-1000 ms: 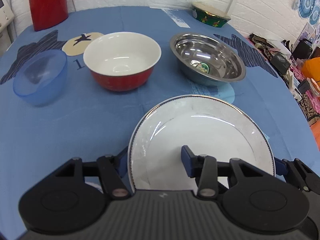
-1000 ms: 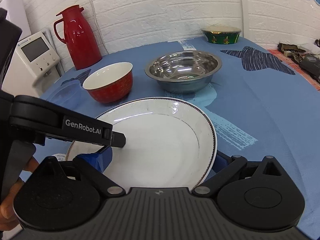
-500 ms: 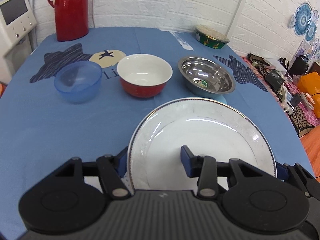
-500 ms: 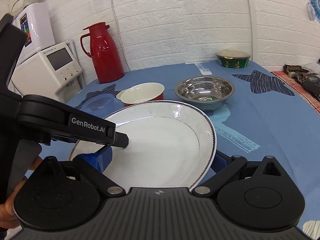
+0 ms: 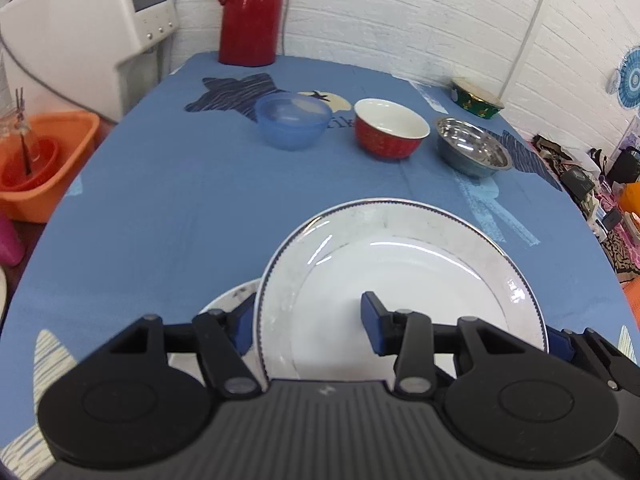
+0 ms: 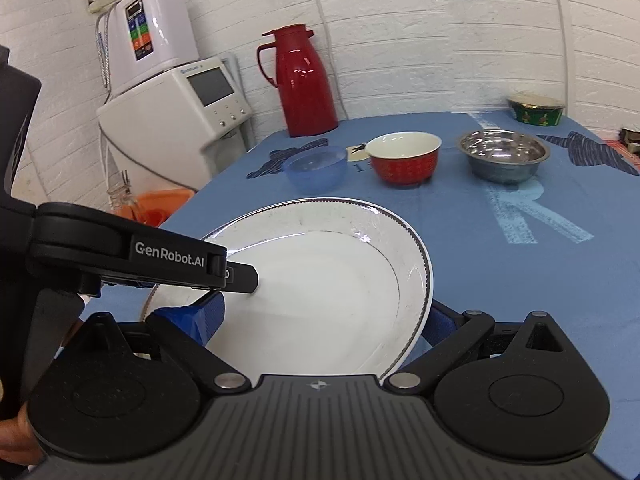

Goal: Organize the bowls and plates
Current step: 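Carry the rimmed plate onto the floral plate and open the left tool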

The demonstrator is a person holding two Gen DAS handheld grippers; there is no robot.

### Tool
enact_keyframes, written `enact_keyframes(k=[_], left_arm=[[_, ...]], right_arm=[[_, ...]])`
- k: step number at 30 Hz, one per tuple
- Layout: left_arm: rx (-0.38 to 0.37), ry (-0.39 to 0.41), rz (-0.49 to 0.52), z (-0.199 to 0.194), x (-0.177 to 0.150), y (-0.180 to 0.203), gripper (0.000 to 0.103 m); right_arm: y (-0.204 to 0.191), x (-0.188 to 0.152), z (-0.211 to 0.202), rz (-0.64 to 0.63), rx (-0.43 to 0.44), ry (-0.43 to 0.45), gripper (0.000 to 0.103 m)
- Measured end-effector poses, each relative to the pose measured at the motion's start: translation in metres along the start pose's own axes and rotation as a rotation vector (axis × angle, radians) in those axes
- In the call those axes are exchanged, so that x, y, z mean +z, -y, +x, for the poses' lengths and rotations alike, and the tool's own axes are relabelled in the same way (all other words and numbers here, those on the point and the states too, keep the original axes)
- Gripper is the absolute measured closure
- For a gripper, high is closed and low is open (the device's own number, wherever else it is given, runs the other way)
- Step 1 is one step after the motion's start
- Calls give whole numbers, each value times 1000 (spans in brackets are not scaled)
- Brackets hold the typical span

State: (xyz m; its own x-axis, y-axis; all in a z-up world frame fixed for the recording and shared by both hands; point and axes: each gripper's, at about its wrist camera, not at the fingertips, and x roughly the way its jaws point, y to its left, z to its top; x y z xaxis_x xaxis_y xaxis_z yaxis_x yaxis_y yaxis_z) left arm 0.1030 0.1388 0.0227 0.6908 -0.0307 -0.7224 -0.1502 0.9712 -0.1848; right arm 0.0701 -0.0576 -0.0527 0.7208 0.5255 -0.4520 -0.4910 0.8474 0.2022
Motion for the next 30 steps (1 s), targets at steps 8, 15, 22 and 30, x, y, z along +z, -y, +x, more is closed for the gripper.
enact_keyframes(k=[8, 15, 22, 30], left_arm=[[42, -8, -84, -14, -37, -44, 62], [7, 6, -70, -10, -46, -44, 60], [-39, 20, -70, -6, -48, -45, 50], [-63, 41, -105, -14, -42, -54, 45]], right_arm=[[-32, -20, 9, -51, 64, -57, 15], [-37, -25, 14, -112, 12, -52, 15], [-30, -31, 21, -118, 15, -83, 15], [-16, -24, 11, -39, 64, -12, 17]])
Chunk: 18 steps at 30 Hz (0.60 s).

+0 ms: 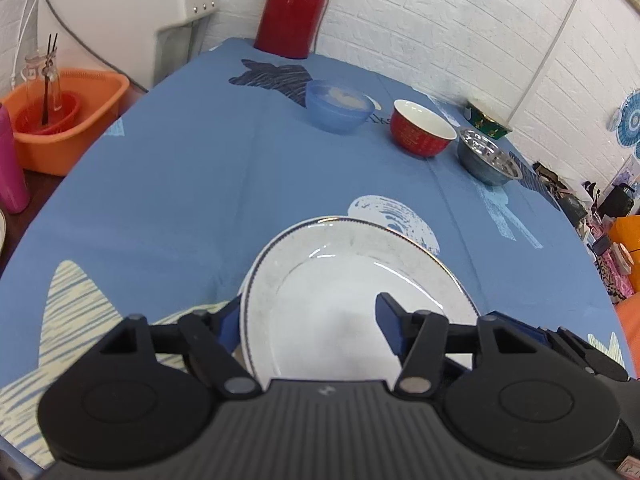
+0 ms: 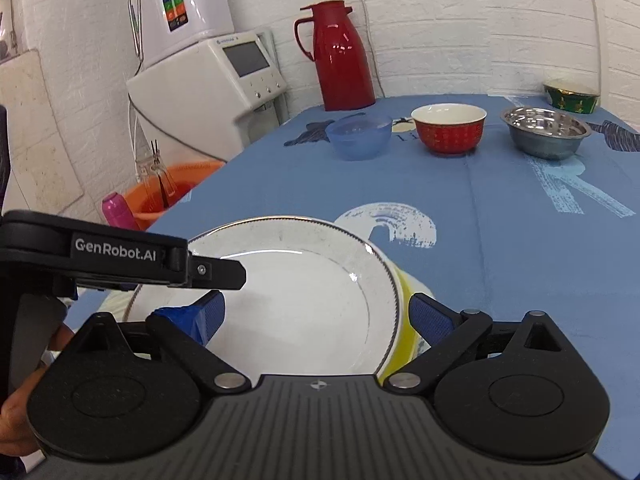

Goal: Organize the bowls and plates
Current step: 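Carry the rimmed plate onto the floral plate and open the left tool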

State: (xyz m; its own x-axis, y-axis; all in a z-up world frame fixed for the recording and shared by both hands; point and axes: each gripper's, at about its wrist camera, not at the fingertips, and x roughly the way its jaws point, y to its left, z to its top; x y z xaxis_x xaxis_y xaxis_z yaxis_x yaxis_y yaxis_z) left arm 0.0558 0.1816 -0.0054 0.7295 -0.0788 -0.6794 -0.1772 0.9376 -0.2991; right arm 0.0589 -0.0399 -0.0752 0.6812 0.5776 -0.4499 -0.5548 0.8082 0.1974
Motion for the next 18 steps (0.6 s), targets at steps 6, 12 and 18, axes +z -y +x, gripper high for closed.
enact_keyframes(k=[6, 12, 18], left_arm=[[37, -16, 61, 0, 0, 9, 45], [125, -16, 205, -2, 2, 25, 44], [107, 99, 337, -31, 14, 46, 31]], right_arm=[[4, 3, -1, 1, -18, 4, 17], [10, -1, 2, 18, -11, -21, 17], [16, 0, -3, 40, -8, -3, 17]])
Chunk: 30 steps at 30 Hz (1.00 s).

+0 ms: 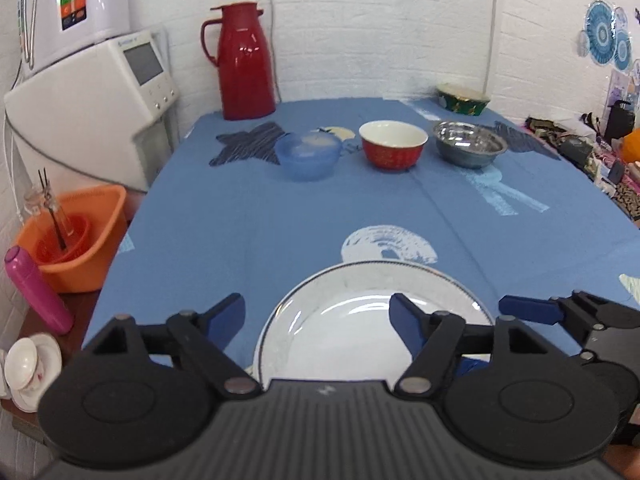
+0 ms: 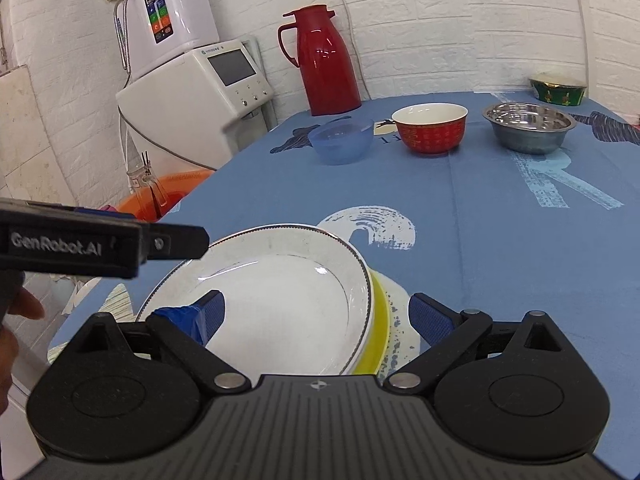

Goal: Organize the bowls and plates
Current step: 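Carry the rimmed plate onto the floral plate and open the left tool, then reach the left tool to the steel bowl and grasp its rim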

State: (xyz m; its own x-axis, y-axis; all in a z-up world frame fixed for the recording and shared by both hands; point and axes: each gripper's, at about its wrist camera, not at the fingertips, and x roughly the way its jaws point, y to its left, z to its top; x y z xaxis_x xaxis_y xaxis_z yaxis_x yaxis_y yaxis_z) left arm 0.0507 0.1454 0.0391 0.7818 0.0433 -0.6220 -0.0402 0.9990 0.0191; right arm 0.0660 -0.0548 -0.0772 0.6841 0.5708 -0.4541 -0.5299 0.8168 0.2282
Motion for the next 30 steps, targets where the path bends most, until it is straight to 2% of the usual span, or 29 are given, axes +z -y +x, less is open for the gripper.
enact_keyframes(k=[4, 13, 24, 28, 30], left_arm=[[0, 34, 6, -5, 7, 11, 31], [-31, -48, -35, 23, 2, 30, 31], [-75, -72, -20, 46, 19, 60, 31], [-113, -89, -17, 59, 24, 69, 31], [-139, -99, -17, 66, 27, 71, 31]], right_arm=[[6, 0, -6, 14, -2, 12, 17], [38, 0, -16, 93, -46, 29, 17], [82, 8, -27, 154, -114, 46, 17], [103, 28, -28, 116, -158, 49, 17], [120, 51, -25, 68, -209, 68, 17]])
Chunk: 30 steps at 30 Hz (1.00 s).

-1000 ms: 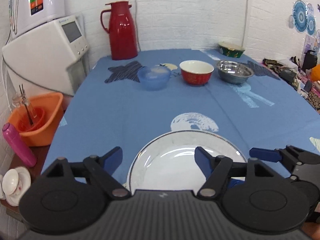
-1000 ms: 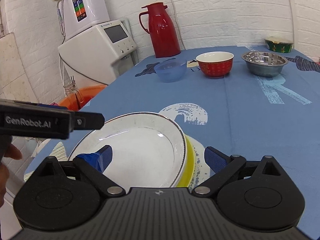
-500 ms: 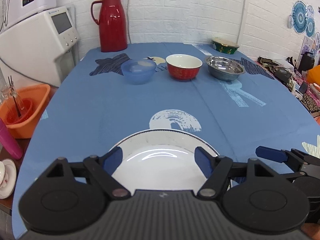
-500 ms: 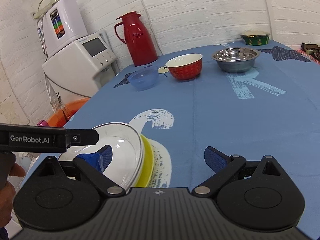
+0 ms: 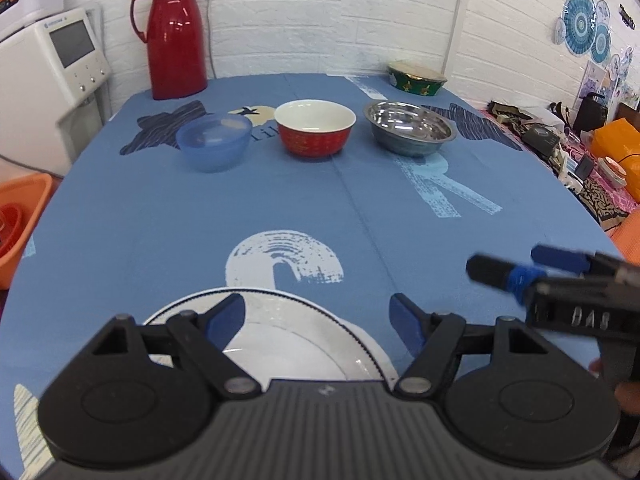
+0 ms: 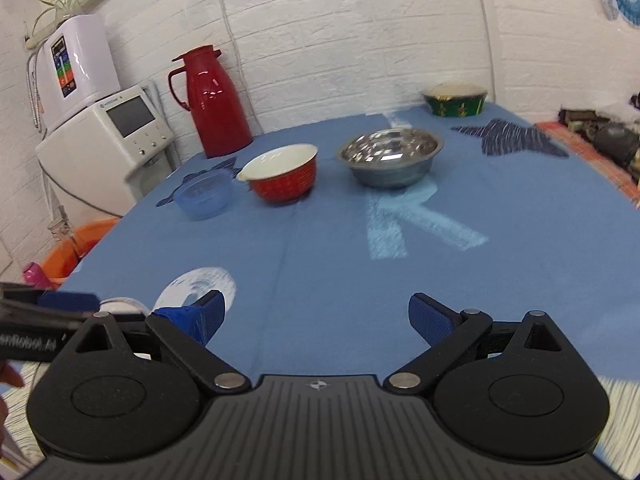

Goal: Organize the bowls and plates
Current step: 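Reach the left tool to the steel bowl and grasp its rim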

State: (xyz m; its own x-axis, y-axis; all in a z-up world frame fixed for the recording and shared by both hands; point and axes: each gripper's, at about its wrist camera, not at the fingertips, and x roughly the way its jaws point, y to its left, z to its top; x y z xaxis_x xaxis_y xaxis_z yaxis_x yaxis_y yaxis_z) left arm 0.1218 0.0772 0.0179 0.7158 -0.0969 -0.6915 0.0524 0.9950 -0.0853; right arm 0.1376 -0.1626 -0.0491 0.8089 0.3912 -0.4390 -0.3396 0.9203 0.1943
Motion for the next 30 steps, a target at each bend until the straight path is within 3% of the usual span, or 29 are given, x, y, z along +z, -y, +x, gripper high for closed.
enact_keyframes(k=[4, 8, 12, 16, 20, 30], left_arm=[[-35, -8, -4, 11, 8, -2, 31], [-31, -9, -17, 18, 16, -16, 31], [-4, -17, -62, 26, 24, -40, 31], [26, -33, -112, 31, 29, -63, 31], [42, -27, -111, 33, 34, -71, 31], [-39, -2, -51, 15, 30, -42, 31]], right_arm=[[27, 58, 38, -53, -92, 21, 17], [59, 113, 114, -40, -154, -68, 17], [78, 134, 192, -79, -246, -192, 17], [93, 132, 237, -56, -261, -320, 17], [89, 126, 230, -63, -243, -353, 17], [59, 80, 156, -197, -142, -501, 17]])
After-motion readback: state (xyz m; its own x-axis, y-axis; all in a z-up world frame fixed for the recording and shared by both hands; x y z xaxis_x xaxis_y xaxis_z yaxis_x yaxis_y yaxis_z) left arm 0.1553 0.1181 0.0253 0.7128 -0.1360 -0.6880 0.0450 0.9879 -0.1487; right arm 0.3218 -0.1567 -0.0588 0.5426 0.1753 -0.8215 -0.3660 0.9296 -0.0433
